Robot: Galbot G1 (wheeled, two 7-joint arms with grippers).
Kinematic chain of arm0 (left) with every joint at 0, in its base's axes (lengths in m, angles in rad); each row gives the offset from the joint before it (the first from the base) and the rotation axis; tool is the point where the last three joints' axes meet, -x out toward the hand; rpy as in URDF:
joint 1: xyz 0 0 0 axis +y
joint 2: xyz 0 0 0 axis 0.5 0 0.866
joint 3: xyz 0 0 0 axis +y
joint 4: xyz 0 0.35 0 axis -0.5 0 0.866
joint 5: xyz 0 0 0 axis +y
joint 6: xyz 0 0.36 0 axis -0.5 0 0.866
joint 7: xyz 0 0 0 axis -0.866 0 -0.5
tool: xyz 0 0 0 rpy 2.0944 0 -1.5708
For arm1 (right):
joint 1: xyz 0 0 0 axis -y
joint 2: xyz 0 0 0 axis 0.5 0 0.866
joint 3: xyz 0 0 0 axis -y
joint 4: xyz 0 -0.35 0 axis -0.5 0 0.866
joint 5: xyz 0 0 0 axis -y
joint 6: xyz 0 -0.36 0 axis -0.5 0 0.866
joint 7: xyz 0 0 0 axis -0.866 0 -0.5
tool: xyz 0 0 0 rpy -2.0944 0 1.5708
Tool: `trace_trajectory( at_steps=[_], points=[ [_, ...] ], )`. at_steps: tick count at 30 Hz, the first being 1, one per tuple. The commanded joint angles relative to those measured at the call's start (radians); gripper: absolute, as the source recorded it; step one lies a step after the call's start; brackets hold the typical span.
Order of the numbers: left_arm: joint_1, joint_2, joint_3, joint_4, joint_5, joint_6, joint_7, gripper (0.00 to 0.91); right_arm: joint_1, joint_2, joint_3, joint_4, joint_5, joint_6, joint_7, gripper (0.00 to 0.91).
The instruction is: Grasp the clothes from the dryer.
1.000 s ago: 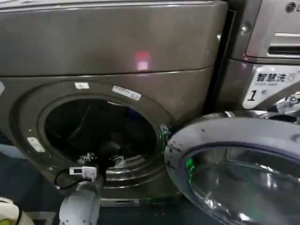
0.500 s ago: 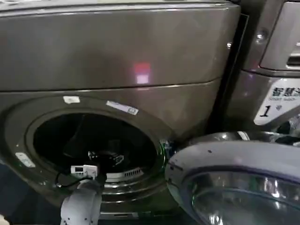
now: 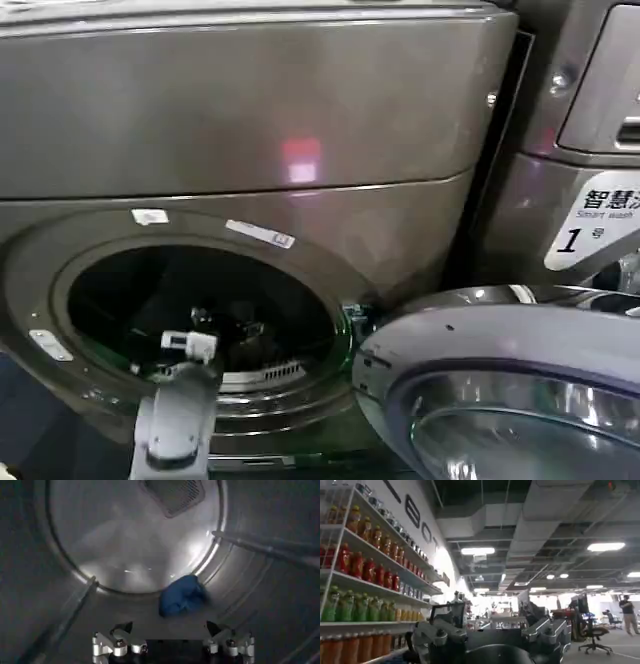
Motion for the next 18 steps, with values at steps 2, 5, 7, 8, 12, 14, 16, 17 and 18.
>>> trace_trajectory(
  at_steps=[2,5,7,8,12,14,16,17,18],
  points=[
    [-0.151,0.034,0.028,0.163,0.236,-0.82,0.2,0.907,-0.001,-0.001,0.0,-0.017,-0.001,0.007,-0.001,0.907],
    [-0.18,0.056,0.044,0.189,0.2,-0.824,0.201,0.907,0.003,-0.002,-0.004,-0.023,-0.006,0.01,-0.001,0.907],
    [-0.2,0.07,0.058,0.211,0.169,-0.819,0.201,0.907,0.006,-0.002,-0.007,-0.028,-0.01,0.012,-0.001,0.907],
    [-0.21,0.077,0.061,0.224,0.147,-0.819,0.201,0.907,0.008,-0.002,-0.008,-0.028,-0.011,0.013,-0.001,0.907],
    [-0.217,0.09,0.07,0.253,0.094,-0.812,0.201,0.907,0.018,-0.002,-0.015,-0.036,-0.031,0.017,-0.002,0.907],
    [-0.215,0.092,0.071,0.267,0.039,-0.804,0.202,0.907,0.022,0.001,-0.023,-0.035,-0.036,0.017,-0.002,0.907],
    [-0.211,0.09,0.074,0.277,0.034,-0.797,0.201,0.907,0.025,0.002,-0.028,-0.036,-0.04,0.017,-0.002,0.907],
    [-0.209,0.089,0.078,0.283,0.034,-0.786,0.202,0.907,0.026,0.003,-0.03,-0.038,-0.042,0.017,-0.002,0.907],
    [-0.208,0.087,0.082,0.289,0.032,-0.778,0.202,0.907,0.027,0.002,-0.031,-0.04,-0.047,0.018,-0.001,0.907]
  ],
)
